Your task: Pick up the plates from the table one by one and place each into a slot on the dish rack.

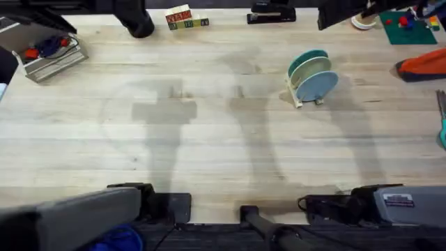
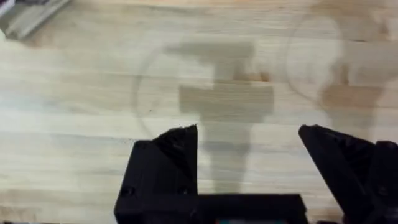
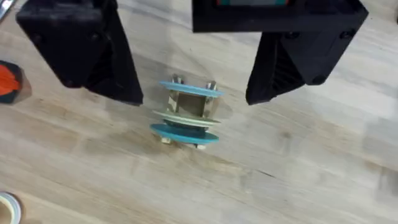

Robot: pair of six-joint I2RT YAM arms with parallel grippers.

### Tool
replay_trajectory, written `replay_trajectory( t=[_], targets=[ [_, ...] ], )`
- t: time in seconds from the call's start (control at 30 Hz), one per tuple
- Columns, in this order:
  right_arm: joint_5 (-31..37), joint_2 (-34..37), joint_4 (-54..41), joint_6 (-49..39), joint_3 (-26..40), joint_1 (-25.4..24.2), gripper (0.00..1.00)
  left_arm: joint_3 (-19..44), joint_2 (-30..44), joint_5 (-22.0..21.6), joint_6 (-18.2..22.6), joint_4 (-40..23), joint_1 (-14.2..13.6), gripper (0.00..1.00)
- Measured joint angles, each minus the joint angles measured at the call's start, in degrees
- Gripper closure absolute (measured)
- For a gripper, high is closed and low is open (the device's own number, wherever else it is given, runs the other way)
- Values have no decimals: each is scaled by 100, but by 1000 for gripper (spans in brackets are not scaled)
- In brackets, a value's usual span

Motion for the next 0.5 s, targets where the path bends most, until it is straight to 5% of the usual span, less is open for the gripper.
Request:
replay_trajectory(
  t=[0.23,0.5],
  targets=[
    [211,-36,0,15,0,-155,7,0,-483,-144,-2,-17,-583,6],
    [341,-59,-2,15,0,-162,7,-7,-511,-211,-2,-1,-628,6]
  ],
)
